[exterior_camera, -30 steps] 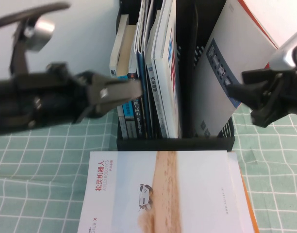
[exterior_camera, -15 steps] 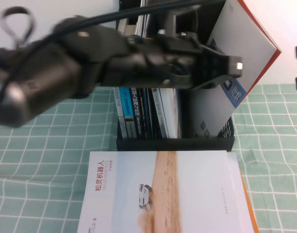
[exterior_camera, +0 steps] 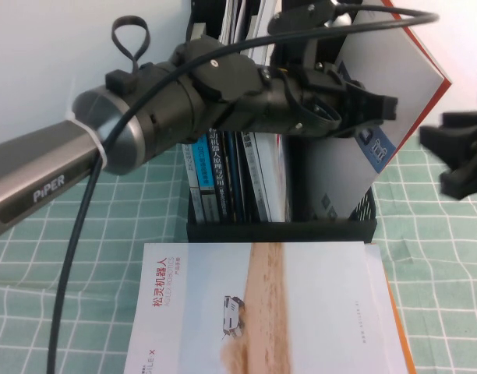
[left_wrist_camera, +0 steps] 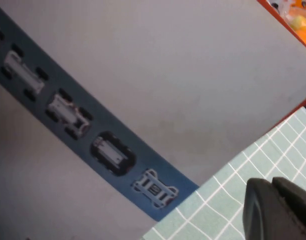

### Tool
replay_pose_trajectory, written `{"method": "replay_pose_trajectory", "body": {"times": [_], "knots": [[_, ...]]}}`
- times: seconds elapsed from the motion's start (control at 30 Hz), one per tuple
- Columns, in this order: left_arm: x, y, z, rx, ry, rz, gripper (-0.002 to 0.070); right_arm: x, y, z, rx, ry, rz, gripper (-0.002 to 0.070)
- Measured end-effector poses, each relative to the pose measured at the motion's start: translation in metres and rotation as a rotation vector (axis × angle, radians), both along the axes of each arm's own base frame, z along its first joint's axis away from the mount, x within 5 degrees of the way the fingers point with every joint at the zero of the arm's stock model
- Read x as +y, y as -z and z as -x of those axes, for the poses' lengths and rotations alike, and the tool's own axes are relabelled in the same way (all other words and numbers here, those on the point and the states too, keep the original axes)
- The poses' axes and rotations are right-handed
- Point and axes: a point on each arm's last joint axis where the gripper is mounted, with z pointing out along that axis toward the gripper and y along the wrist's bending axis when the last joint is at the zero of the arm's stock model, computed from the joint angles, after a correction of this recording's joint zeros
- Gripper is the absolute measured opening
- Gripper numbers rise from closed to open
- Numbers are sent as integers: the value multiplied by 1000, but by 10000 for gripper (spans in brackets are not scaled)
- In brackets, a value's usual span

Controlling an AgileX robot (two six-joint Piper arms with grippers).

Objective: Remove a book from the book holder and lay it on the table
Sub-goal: Hold the bookshelf, then pick up the right side book from the book shelf

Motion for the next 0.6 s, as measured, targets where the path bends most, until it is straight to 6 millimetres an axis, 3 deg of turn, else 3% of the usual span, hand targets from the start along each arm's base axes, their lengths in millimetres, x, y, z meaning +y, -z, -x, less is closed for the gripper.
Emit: {"method": "replay_pose_trajectory", "body": {"times": [0.23, 0.6], "knots": [[9, 1, -6, 16, -23, -3, 1, 11, 30, -23, 61, -104, 48, 264], [9, 1, -6, 20, -17, -7, 1, 8, 13, -47, 1, -45, 86, 337]]}}
